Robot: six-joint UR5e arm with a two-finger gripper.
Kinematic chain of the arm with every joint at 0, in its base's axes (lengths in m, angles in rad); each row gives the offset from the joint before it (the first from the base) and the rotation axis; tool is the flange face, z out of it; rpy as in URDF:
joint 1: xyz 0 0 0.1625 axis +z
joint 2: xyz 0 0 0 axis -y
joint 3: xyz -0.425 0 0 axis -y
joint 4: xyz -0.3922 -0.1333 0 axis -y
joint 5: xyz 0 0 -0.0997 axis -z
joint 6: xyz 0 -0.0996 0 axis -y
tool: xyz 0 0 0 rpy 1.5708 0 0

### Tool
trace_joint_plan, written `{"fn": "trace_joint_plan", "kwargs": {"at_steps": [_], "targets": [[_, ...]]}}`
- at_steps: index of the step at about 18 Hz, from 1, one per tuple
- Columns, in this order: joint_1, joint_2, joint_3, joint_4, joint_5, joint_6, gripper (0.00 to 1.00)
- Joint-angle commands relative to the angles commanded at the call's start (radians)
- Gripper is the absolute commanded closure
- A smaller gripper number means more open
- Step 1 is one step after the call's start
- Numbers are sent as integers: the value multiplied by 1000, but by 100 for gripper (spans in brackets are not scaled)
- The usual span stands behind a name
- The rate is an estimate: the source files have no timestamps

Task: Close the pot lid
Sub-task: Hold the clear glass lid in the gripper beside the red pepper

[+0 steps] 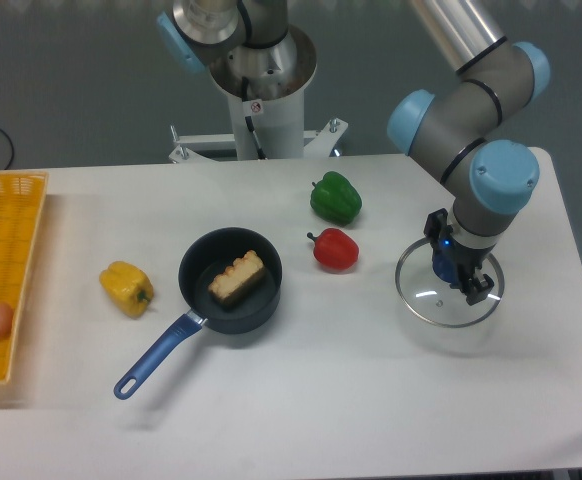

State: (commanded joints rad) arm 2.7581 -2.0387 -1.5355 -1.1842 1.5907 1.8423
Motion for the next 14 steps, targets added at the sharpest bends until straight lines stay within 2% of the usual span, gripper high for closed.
{"fn": "trace_joint_plan", "kwargs": {"at_steps": [9,14], "targets": [[-8,6,5,-9,0,-34,39],[-38,41,14,-81,-2,-87,39]]}}
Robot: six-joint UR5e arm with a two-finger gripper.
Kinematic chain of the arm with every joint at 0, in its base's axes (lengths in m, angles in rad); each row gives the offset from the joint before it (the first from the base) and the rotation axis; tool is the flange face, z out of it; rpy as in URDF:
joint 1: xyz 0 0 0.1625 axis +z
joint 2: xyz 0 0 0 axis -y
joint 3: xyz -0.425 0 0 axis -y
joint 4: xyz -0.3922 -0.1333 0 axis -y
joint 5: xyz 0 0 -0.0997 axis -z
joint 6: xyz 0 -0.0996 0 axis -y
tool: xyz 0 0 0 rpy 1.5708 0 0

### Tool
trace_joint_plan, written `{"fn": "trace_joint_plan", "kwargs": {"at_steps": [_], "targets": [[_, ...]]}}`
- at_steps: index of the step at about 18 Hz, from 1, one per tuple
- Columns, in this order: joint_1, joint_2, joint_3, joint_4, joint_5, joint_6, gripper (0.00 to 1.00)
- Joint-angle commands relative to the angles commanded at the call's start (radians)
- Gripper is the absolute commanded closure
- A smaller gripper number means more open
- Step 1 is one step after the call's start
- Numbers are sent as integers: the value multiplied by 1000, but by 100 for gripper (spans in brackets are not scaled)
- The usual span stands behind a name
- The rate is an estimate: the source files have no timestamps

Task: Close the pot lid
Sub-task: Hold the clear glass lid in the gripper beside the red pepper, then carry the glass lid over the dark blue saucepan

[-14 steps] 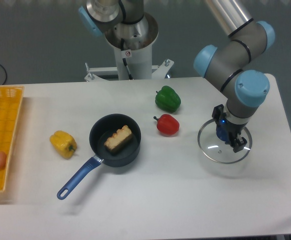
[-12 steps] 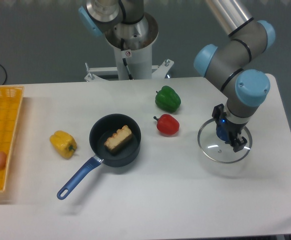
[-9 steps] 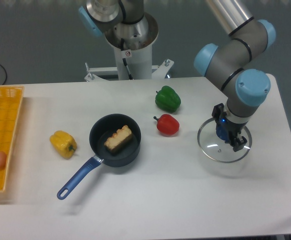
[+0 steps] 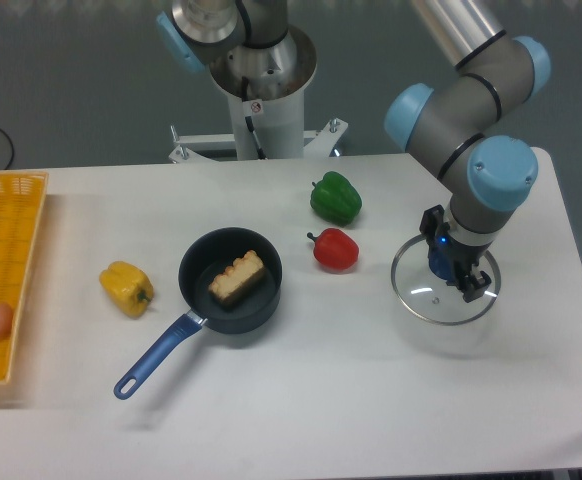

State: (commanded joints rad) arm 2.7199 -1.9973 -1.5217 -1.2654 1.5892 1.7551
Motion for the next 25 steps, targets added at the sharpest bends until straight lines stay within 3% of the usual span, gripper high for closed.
{"fn": "trace_joint_plan", "kwargs": {"at_steps": [8,15,21,25], "targets": [[-84,58,-3,-121,-6,-124,39],[-181,97,-15,-181,-21,-242,39],[-247,140,-37,-184,-118,-333,39],[-296,156,-54,-181,-124,-373,39]]}}
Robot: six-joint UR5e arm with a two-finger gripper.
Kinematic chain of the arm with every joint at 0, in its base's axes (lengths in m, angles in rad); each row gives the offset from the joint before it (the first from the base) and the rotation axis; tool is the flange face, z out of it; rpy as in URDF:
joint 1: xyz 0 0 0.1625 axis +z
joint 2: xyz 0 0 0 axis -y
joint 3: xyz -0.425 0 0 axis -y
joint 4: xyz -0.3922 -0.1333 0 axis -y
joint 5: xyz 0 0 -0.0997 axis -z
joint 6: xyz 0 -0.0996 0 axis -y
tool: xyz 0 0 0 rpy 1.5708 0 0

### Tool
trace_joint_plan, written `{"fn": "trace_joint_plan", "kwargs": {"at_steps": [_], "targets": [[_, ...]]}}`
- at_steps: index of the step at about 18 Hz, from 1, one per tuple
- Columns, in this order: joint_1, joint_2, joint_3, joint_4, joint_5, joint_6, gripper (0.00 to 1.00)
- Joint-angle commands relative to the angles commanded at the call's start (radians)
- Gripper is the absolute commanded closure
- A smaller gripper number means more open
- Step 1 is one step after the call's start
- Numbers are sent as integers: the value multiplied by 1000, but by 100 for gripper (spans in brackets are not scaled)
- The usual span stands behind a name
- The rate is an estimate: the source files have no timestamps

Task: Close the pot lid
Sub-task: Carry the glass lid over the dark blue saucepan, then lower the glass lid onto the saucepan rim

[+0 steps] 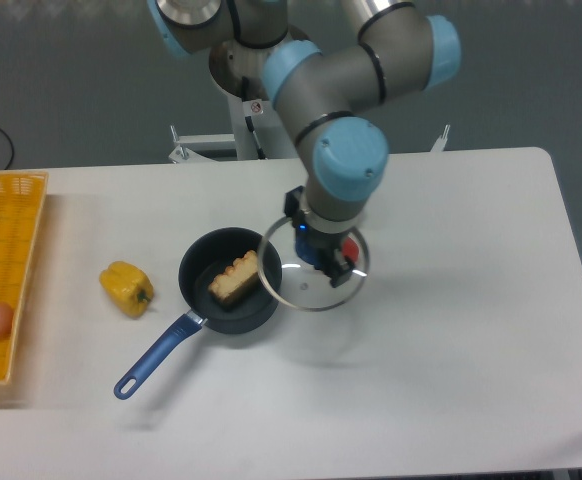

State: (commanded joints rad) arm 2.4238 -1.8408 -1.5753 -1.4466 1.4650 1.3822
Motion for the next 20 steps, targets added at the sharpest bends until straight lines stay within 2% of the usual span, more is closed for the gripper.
{"fn": "trace_joint_plan", "kwargs": {"at_steps": [1,5,6,12,20], "targets": [[-2,5,-11,11,0,-8,39],[-29,38,-101,132,0,-15,39],[-31,46,-113,143,0,-15,39],[-78,49,-143,149,2,-75,39],[-138,46,-150,153,2,-140,39]]}}
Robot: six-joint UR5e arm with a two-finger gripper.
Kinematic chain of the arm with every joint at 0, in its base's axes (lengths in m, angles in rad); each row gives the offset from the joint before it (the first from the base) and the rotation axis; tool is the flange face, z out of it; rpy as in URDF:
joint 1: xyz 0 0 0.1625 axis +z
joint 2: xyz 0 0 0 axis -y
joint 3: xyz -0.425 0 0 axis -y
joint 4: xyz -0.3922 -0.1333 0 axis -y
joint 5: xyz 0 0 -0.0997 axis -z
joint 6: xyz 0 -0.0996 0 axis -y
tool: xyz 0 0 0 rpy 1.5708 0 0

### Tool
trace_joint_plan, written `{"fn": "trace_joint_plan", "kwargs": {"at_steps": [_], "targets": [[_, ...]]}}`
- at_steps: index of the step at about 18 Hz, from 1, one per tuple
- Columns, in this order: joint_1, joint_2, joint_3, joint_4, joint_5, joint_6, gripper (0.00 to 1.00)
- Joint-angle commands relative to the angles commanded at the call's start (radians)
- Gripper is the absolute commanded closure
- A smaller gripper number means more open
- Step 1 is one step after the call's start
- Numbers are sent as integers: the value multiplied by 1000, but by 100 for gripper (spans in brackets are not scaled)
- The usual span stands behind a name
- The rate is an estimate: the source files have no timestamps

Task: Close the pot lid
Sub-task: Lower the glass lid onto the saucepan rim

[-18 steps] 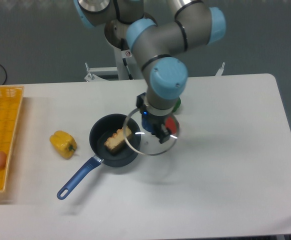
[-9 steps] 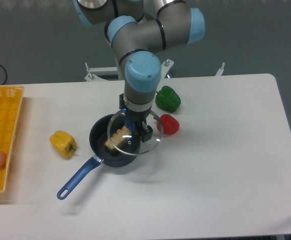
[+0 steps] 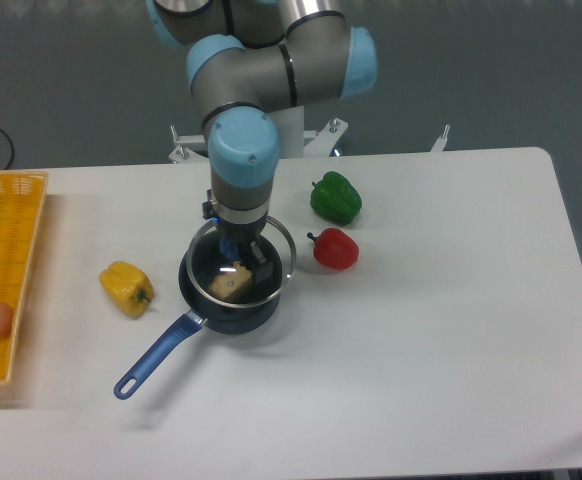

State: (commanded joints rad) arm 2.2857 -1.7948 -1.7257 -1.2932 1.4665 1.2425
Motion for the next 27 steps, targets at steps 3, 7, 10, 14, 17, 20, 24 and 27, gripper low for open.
{"fn": "trace_joint_plan", "kwargs": {"at_steps": [3,7,10,14,17,20,24,27], "targets": [[0,0,-24,37,0,0,39],[0,-8,-46,77,0,2,39],[0,-15,-46,81,0,2,39],[-2,-17,-49,84,2,0,39],[-3,-17,-54,84,2,0,39],[-11,-23,-55,84,3,0,39],[-11,-31,-55,95,5,-2,39],[-20,-35,-55,98,5,-14,39]]}}
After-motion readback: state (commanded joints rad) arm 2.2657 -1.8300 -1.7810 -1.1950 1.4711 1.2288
